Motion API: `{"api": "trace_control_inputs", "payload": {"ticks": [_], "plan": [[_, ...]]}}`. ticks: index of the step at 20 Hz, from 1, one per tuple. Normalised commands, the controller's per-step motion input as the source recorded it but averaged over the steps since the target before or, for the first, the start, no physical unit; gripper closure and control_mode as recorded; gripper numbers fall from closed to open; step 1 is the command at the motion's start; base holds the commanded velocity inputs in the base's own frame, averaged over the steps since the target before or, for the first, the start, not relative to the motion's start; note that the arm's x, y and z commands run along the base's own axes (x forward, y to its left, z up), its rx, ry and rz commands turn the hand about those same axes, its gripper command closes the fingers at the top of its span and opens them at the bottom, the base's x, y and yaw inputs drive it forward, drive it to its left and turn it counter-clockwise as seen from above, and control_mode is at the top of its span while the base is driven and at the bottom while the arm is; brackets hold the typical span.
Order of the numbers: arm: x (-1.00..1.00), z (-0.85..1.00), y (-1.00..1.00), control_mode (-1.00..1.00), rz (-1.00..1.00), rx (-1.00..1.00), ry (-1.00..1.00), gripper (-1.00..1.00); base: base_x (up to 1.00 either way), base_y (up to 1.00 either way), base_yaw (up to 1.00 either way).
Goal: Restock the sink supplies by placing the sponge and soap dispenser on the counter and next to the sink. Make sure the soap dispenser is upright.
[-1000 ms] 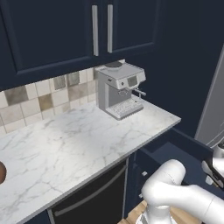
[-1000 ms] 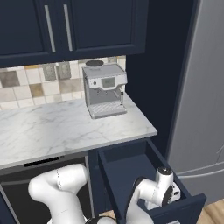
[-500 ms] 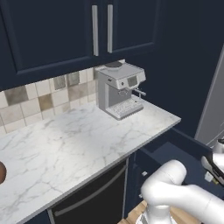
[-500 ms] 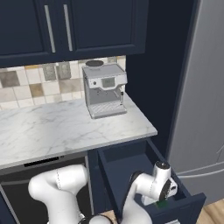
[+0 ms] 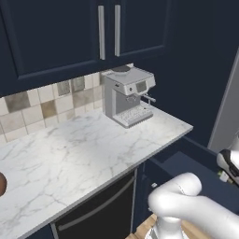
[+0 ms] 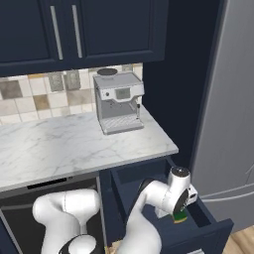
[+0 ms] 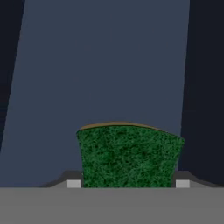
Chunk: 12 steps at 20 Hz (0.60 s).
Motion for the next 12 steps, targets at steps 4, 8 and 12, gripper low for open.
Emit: {"api": "trace_control_inputs", "payload": {"ticks": [4, 8, 12], "plan": [[-0.16, 0.47, 0.72, -1.0, 0.09, -0.01, -0.1, 1.0, 0.0, 0.0, 0.0], [-0.1, 0.79, 0.62, -1.0, 0.09, -0.04, -0.11, 1.0, 0.0, 0.0, 0.0], [-0.11, 0.82, 0.66, -1.0, 0.08, -0.06, -0.12, 1.0, 0.0, 0.0, 0.0]]}}
